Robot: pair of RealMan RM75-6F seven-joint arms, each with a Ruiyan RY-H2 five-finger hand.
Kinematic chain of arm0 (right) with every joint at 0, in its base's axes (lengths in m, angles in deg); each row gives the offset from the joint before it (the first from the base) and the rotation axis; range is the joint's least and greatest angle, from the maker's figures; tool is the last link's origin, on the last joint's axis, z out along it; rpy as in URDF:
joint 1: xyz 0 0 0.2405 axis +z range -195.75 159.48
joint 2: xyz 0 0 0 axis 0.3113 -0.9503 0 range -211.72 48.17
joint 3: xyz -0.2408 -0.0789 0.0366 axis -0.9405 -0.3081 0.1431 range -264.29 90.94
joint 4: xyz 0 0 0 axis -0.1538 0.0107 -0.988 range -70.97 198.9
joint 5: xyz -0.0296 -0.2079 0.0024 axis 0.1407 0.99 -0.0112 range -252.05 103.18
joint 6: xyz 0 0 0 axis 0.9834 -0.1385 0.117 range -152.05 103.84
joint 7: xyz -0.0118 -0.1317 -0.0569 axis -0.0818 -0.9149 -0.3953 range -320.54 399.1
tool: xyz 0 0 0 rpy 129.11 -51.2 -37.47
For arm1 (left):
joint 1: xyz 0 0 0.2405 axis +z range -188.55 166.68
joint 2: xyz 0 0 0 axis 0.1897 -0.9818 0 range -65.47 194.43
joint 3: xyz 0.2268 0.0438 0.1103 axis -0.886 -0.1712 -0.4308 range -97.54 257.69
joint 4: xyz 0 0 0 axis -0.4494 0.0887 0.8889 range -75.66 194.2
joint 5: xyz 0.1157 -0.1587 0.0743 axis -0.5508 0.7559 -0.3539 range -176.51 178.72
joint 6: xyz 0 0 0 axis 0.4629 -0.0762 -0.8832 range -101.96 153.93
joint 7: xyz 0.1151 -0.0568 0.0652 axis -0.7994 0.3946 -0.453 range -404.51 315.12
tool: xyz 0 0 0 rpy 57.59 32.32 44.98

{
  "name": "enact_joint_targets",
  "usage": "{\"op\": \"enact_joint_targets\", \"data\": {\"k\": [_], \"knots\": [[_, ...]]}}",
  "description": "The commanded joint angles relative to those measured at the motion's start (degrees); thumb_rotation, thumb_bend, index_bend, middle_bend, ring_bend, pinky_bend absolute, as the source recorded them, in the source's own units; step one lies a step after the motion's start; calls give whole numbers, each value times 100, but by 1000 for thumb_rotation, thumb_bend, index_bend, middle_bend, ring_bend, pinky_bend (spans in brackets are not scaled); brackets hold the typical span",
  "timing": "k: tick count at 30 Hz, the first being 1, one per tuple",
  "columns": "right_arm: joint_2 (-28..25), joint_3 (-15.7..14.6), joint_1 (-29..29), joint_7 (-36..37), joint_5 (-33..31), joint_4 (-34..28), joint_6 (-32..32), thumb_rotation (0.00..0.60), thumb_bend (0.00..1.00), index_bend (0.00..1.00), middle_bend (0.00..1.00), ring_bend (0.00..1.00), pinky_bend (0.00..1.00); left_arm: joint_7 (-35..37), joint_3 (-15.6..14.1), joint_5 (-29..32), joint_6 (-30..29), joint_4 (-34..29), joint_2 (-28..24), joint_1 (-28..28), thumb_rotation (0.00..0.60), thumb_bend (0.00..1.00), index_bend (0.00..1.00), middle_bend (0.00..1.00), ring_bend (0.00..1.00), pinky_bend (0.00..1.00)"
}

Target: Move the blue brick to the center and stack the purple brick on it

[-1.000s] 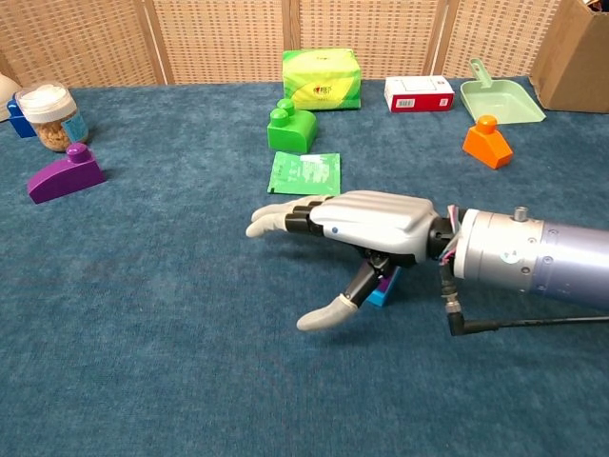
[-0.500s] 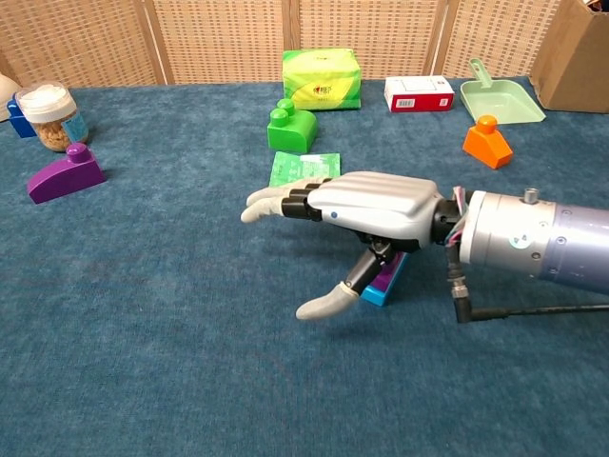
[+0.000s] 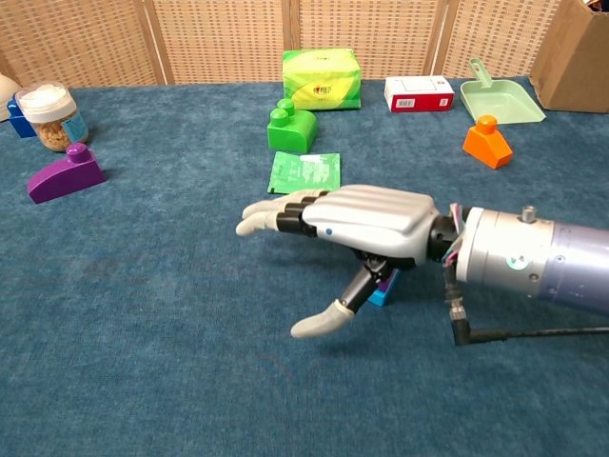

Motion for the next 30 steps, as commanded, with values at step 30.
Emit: {"op": "enact_joint_targets", "data": {"k": [30], "knots": [[358, -5, 41, 199, 6, 398, 137, 236, 0, 59, 11, 0, 0, 164, -8, 55, -46, 153, 59, 55, 552, 318, 87, 0, 0, 0]]}}
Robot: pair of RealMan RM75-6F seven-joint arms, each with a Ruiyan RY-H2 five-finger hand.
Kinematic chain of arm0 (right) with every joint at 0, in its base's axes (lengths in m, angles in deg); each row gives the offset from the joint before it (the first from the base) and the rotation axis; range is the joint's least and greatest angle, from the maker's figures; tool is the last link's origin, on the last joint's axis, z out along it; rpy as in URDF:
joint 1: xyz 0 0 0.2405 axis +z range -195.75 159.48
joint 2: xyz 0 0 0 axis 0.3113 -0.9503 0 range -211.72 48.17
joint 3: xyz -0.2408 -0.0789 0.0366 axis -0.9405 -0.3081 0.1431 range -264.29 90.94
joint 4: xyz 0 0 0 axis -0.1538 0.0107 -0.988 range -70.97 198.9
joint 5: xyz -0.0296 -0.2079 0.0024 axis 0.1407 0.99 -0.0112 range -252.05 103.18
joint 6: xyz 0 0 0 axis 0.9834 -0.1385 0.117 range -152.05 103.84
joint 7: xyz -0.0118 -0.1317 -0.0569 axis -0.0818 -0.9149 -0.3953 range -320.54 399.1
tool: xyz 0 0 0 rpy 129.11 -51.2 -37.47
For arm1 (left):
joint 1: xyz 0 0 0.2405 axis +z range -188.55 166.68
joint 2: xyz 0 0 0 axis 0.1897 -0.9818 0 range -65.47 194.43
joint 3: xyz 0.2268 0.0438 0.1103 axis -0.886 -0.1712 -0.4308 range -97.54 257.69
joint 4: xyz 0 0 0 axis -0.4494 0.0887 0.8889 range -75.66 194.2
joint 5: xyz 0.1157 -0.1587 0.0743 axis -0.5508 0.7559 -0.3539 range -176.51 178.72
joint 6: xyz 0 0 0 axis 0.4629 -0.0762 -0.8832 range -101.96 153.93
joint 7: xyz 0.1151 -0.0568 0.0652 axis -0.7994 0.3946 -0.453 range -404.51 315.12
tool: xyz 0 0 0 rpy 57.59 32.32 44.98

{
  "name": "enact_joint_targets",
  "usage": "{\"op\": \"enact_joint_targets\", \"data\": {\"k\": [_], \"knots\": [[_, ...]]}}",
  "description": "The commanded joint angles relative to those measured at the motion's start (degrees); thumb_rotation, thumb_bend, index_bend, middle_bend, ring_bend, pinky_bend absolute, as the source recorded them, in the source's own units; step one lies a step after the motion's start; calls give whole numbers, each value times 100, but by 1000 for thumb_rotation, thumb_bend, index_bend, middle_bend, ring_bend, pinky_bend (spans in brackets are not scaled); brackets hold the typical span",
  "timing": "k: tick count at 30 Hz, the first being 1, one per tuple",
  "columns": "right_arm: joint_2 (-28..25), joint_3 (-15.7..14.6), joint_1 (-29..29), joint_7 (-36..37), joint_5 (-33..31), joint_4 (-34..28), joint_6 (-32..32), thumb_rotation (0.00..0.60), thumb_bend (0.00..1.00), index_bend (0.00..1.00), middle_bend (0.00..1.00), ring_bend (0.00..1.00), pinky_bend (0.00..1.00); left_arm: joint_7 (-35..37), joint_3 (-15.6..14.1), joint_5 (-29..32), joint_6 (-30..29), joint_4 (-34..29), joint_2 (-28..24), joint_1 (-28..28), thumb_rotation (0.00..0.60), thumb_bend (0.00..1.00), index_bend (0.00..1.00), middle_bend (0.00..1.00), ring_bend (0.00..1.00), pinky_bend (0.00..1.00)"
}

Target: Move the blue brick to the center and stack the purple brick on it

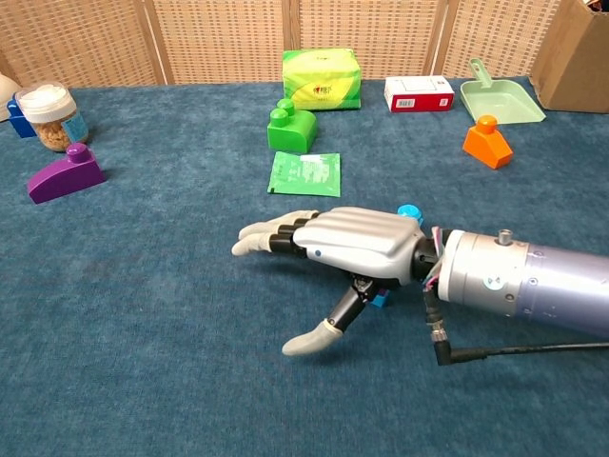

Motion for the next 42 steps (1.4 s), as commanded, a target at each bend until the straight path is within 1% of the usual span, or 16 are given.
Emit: {"op": "enact_joint_targets", "data": {"k": [1, 7, 13, 18, 22, 24, 27, 31, 40, 42], "knots": [[-58, 18, 41, -11, 27, -73, 0, 236, 0, 57, 11, 0, 0, 2, 3, 4, 17, 6, 8, -9, 551, 318, 87, 0, 0, 0], [-373, 119, 150, -164, 41, -431, 20, 238, 0, 45, 8, 0, 0, 7, 33, -5, 54, 6, 24, -64, 554, 318, 86, 0, 0, 0], [-1037, 451, 159, -471, -246, -997, -1, 239, 0, 41, 8, 0, 0, -18, 75, -32, 92, -19, 17, -144, 550, 317, 86, 0, 0, 0], [-1499, 699, 6, -632, -584, -1284, -134, 247, 0, 41, 5, 0, 0, -112, 84, -23, 90, -31, 4, -147, 556, 318, 89, 0, 0, 0], [-1926, 877, -202, -734, -891, -1465, -306, 310, 0, 41, 0, 0, 0, -179, 103, 23, 118, -57, -7, -155, 555, 318, 99, 0, 0, 0], [-2169, 961, -350, -812, -1114, -1539, -380, 327, 0, 42, 0, 0, 0, -221, 104, 38, 158, -71, -4, -171, 558, 318, 102, 0, 0, 0], [-2482, 1019, -542, -917, -1369, -1662, -434, 363, 0, 42, 0, 0, 0, -292, 108, 59, 227, -102, -9, -202, 559, 318, 106, 0, 0, 0], [-2899, 1027, -817, -1082, -1681, -1769, -460, 370, 0, 49, 0, 0, 0, -419, 118, 93, 337, -187, -15, -253, 556, 317, 115, 0, 0, 0], [-3360, 1017, -1288, -1400, -2053, -1865, -665, 402, 0, 79, 2, 0, 0, -829, 161, 208, 537, -309, -30, -338, 554, 318, 140, 0, 0, 0], [-3496, 1018, -1479, -1520, -2211, -1861, -785, 408, 0, 89, 11, 0, 0, -983, 193, 266, 587, -345, -35, -361, 556, 317, 141, 0, 0, 0]]}}
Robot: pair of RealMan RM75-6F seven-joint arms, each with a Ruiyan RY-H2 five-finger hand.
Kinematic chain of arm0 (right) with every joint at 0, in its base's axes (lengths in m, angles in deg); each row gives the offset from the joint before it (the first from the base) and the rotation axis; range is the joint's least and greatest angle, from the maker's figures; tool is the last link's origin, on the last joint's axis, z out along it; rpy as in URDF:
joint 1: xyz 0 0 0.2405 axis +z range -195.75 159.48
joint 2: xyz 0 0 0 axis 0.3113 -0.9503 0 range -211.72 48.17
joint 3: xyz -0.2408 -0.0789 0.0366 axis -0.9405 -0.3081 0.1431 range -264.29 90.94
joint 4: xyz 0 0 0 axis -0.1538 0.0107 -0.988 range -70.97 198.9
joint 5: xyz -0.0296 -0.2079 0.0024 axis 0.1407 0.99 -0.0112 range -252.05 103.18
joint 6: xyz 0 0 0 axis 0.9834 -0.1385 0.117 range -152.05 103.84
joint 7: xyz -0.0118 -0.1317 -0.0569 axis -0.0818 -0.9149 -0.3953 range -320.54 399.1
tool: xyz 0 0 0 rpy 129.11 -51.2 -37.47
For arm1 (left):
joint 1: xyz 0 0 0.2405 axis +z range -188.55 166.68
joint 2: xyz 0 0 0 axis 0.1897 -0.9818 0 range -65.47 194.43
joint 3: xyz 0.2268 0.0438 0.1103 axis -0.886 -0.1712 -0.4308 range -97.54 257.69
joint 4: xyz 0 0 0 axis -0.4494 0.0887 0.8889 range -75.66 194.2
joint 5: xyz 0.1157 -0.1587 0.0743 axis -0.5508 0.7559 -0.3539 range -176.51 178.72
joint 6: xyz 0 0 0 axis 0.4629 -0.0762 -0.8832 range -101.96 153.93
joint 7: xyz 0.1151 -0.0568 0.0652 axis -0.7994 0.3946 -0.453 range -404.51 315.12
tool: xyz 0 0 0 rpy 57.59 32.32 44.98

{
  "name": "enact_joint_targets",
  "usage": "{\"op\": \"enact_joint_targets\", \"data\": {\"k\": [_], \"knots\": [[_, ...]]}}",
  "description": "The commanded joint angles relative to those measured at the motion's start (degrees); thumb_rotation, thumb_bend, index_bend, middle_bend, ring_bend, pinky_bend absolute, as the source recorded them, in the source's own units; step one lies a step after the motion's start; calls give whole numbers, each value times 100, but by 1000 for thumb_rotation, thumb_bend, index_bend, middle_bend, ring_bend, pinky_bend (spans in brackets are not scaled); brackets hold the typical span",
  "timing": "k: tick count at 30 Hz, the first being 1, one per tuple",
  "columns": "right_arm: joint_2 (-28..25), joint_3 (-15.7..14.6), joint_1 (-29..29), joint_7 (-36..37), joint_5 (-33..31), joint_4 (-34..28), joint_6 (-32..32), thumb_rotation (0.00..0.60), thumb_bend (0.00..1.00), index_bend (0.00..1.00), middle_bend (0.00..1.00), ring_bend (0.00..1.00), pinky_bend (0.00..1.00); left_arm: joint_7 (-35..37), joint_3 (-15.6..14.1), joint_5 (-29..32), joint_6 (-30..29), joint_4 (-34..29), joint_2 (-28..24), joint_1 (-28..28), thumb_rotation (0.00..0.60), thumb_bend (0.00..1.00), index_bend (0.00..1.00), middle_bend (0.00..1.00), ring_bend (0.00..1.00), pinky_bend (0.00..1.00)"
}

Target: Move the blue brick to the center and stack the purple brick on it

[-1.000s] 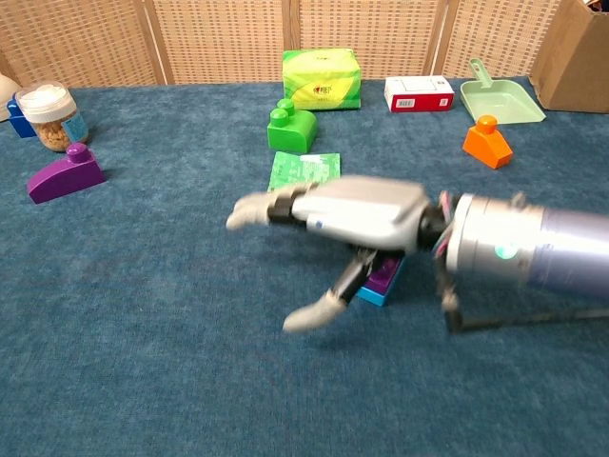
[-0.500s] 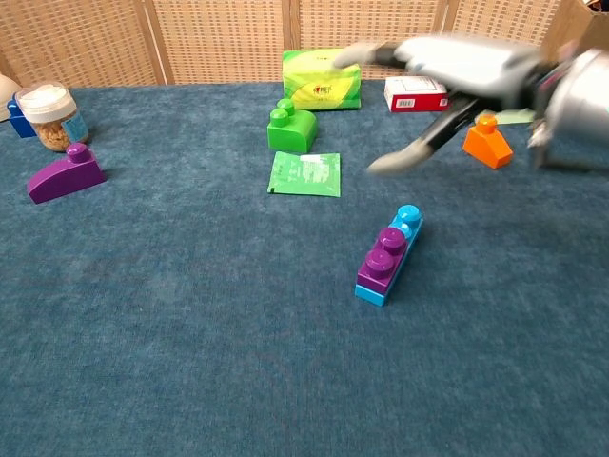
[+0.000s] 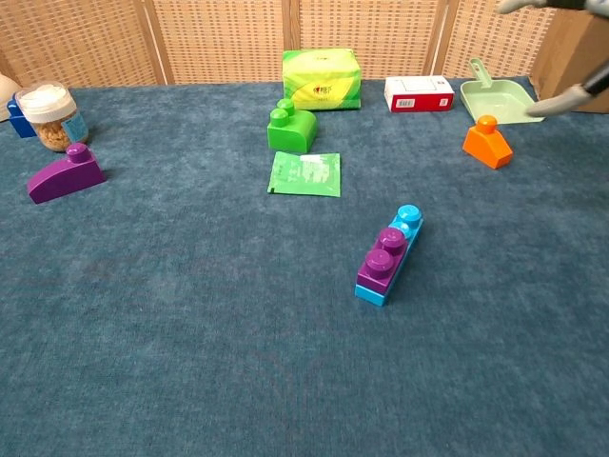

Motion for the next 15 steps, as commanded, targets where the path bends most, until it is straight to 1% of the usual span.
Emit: {"op": "enact_joint_targets", "data": {"k": [1, 3, 5, 8, 11, 13, 15], "knots": [[-229, -2, -309, -167, -241, -43, -217, 412, 0, 97, 19, 0, 0, -214, 55, 126, 110, -115, -11, -44, 558, 317, 143, 1, 0, 0], [-293, 5, -402, -215, -294, -96, -281, 420, 2, 111, 39, 0, 0, -256, 65, 169, 143, -180, -16, -50, 561, 318, 153, 4, 0, 0], [-350, 3, -503, -259, -335, -137, -358, 437, 28, 126, 61, 0, 0, -295, 81, 220, 174, -227, -6, -57, 562, 318, 166, 15, 0, 0], [-422, -10, -662, -400, -371, -178, -511, 481, 114, 178, 105, 0, 0, -429, 103, 281, 210, -256, 34, -69, 563, 318, 181, 29, 0, 0], [-476, -25, -866, -641, -408, -200, -771, 526, 162, 253, 161, 10, 17, -585, 101, 359, 278, -317, 72, -71, 564, 318, 196, 49, 0, 0], [-513, -28, -1012, -838, -458, -256, -948, 537, 181, 289, 194, 36, 47, -637, 98, 413, 314, -381, 87, -63, 564, 318, 205, 65, 0, 0], [-551, -25, -1142, -971, -534, -344, -1079, 536, 187, 297, 208, 50, 58, -672, 85, 461, 342, -427, 89, -46, 567, 318, 212, 75, 0, 0]]}}
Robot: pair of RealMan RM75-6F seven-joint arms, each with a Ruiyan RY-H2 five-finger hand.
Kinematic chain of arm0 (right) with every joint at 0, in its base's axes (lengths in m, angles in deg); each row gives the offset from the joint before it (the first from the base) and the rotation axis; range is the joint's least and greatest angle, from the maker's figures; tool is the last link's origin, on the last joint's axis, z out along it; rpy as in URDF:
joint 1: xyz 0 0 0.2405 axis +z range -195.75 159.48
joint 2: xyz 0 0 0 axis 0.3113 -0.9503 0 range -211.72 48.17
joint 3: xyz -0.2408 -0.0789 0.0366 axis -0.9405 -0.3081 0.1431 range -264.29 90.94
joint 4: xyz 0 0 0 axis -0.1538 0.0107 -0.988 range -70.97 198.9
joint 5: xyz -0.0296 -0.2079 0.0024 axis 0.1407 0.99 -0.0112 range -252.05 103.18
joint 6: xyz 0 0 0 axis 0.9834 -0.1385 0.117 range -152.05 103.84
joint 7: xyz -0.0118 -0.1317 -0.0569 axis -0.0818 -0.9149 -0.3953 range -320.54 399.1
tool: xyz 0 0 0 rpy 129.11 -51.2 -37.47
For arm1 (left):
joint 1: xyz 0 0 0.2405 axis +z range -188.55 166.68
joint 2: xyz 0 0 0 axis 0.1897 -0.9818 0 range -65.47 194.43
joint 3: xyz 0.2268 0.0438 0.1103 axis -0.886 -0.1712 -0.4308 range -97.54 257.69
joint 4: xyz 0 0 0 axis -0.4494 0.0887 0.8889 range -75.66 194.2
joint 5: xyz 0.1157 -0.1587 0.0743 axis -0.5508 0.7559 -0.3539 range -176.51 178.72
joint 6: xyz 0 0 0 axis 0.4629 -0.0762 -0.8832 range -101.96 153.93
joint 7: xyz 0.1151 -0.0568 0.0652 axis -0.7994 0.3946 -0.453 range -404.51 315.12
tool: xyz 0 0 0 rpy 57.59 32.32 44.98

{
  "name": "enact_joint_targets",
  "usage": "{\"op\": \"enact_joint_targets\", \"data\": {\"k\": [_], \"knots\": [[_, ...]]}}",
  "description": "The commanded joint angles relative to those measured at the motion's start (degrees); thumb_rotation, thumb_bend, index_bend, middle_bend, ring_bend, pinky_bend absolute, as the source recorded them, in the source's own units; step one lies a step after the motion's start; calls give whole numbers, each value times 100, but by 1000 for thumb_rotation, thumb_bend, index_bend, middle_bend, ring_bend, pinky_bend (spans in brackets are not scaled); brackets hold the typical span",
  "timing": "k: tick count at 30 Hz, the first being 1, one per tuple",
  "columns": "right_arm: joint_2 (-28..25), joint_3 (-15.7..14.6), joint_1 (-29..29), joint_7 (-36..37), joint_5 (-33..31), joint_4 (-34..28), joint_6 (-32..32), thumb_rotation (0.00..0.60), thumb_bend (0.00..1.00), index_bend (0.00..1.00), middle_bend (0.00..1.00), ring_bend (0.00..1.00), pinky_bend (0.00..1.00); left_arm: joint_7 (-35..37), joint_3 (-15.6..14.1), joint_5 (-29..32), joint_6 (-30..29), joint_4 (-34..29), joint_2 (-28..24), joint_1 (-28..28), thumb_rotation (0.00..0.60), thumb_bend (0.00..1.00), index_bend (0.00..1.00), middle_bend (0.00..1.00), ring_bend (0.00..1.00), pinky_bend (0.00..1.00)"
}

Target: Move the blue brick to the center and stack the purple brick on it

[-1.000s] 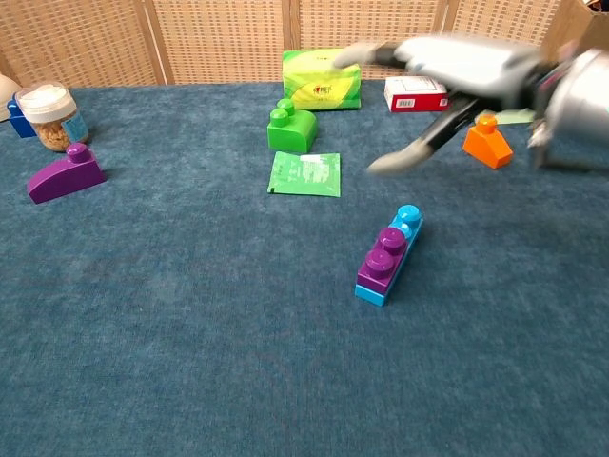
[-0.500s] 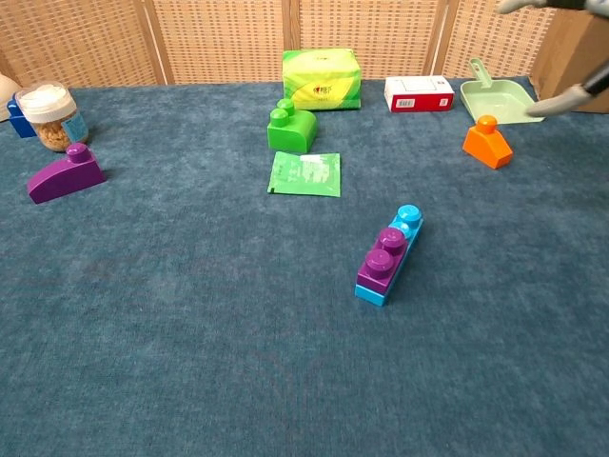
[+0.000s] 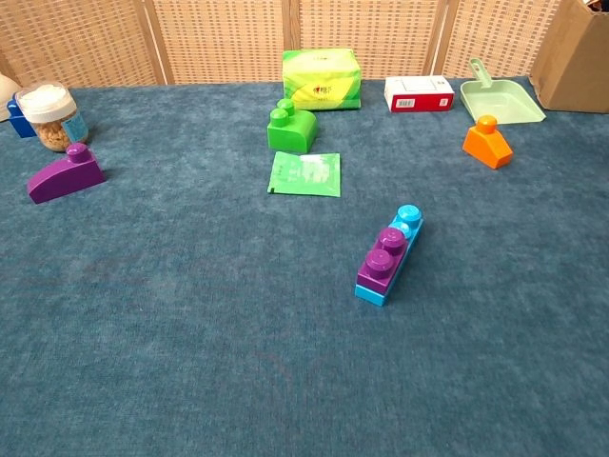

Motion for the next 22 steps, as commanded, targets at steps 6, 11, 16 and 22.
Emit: {"op": "enact_joint_targets", "data": {"k": [6, 11, 16, 22], "knots": [[-299, -36, -712, -505, -425, -609, -597, 539, 188, 308, 212, 59, 59, -121, -61, 156, 5, -220, -35, 129, 566, 318, 217, 78, 0, 0], [-389, -102, -1154, -433, -549, -824, -912, 539, 187, 314, 212, 58, 59, -186, -120, 167, -113, -362, -33, 260, 571, 318, 221, 86, 0, 0], [-383, -61, -1270, -301, -559, -835, -881, 537, 188, 321, 212, 59, 59, -143, -96, 173, -157, -394, 25, 285, 567, 318, 219, 90, 0, 0], [-318, 54, -1347, -331, -515, -838, -944, 534, 188, 325, 210, 59, 59, -93, -60, 206, -115, -358, 136, 265, 562, 319, 216, 85, 0, 0]]}}
